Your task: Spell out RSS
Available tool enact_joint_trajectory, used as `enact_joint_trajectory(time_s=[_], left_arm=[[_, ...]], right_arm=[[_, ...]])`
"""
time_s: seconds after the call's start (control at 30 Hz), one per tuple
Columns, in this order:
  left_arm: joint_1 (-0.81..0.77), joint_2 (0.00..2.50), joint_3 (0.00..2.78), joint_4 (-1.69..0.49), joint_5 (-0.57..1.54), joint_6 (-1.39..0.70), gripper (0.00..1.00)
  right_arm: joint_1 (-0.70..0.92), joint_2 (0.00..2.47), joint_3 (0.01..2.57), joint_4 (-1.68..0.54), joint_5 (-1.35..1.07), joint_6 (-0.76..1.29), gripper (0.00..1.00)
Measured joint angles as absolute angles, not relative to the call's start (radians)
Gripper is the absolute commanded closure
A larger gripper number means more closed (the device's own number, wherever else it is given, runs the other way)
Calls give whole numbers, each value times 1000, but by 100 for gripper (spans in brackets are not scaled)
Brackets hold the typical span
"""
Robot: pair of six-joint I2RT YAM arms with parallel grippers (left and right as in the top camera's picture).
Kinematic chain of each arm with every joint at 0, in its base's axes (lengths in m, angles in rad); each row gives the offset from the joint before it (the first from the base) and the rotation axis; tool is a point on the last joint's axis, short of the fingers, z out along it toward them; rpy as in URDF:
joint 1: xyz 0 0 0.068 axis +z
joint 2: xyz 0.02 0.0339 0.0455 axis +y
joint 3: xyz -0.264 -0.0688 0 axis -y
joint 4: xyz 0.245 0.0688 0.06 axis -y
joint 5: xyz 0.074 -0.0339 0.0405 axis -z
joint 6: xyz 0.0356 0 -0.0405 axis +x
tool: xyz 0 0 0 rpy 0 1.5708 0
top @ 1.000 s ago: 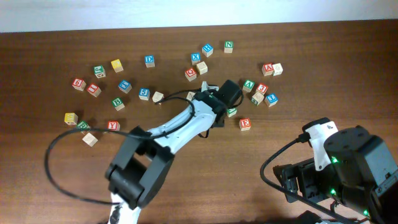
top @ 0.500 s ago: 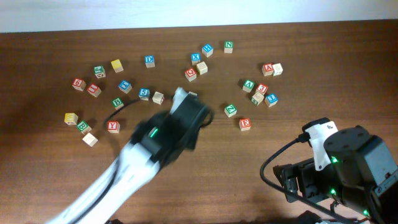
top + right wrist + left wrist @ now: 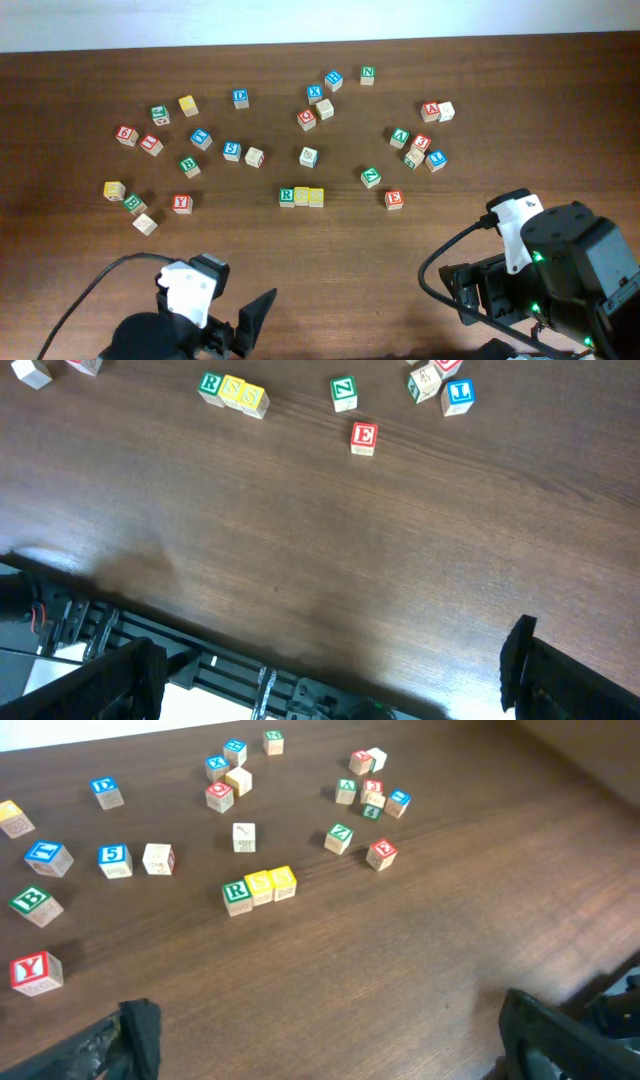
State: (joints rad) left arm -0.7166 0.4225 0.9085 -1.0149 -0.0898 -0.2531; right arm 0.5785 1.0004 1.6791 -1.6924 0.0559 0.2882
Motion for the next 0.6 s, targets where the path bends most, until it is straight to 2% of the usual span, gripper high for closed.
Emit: enact_joint_trajectory(time_s=[0.4, 0.5, 0.6], left_arm=[[-717, 385, 903, -1146, -103, -253, 1], [-683, 325, 870, -1098, -177, -249, 1], [-571, 270, 760, -978, -218, -169, 1]], right_arm=[[579, 1000, 1679, -1692, 56, 288, 2], [579, 1000, 1679, -1692, 56, 288, 2], [579, 1000, 1679, -1692, 56, 289, 2]])
